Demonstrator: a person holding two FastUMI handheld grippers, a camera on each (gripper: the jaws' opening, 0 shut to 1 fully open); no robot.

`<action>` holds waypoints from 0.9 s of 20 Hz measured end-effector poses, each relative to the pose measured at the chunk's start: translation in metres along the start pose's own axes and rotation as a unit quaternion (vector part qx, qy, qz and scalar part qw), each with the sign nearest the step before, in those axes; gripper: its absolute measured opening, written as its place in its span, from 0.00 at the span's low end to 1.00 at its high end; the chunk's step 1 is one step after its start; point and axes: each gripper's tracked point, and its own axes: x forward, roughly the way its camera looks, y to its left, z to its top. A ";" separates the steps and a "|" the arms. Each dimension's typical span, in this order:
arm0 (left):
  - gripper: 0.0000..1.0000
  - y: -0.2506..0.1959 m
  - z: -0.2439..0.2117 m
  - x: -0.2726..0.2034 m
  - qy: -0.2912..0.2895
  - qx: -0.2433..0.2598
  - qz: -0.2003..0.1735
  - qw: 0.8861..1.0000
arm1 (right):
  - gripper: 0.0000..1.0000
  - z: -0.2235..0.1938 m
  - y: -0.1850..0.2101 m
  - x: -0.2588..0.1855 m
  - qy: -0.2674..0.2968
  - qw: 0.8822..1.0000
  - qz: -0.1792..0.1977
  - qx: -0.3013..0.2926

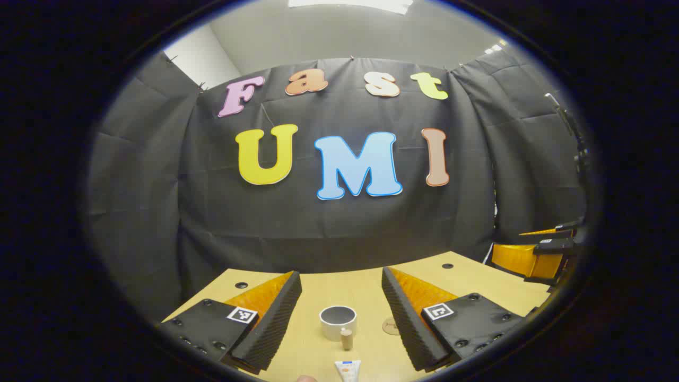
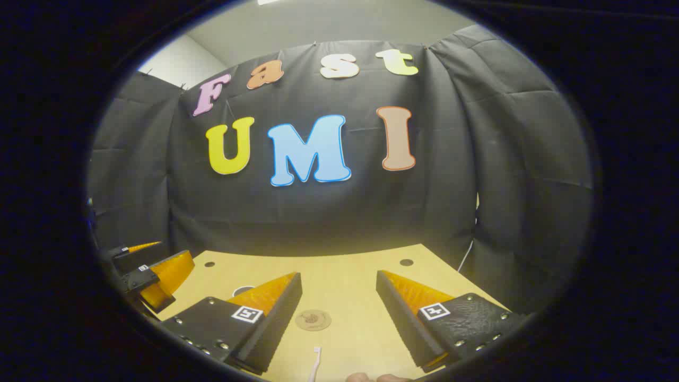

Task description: Put the toothbrush and toothpaste on the desktop into the cup, then pick up the cup and place it on the coaster on the desktop.

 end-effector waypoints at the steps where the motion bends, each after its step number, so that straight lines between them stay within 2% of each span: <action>1: 0.98 -0.004 0.000 0.001 0.000 0.001 -0.003 1.000 | 0.92 -0.001 0.000 0.001 0.005 1.000 0.001 0.002; 3: 0.99 -0.014 -0.004 0.004 0.008 -0.005 -0.010 1.000 | 0.92 -0.010 0.004 0.003 0.024 0.999 0.020 0.010; 8: 0.98 -0.013 -0.029 0.002 0.047 -0.017 -0.009 0.999 | 0.93 -0.031 0.013 0.002 0.045 0.998 0.033 -0.002; 11: 0.98 -0.019 -0.056 0.001 0.084 -0.034 -0.023 0.996 | 0.93 -0.051 0.016 0.001 0.086 0.996 0.034 -0.010; 13: 0.99 -0.023 -0.087 -0.001 0.125 -0.051 -0.024 0.991 | 0.93 -0.074 0.021 0.004 0.122 0.992 0.037 -0.004; 18: 0.99 -0.024 -0.155 -0.009 0.241 -0.080 -0.023 0.967 | 0.94 -0.135 0.027 0.010 0.228 0.973 0.029 -0.013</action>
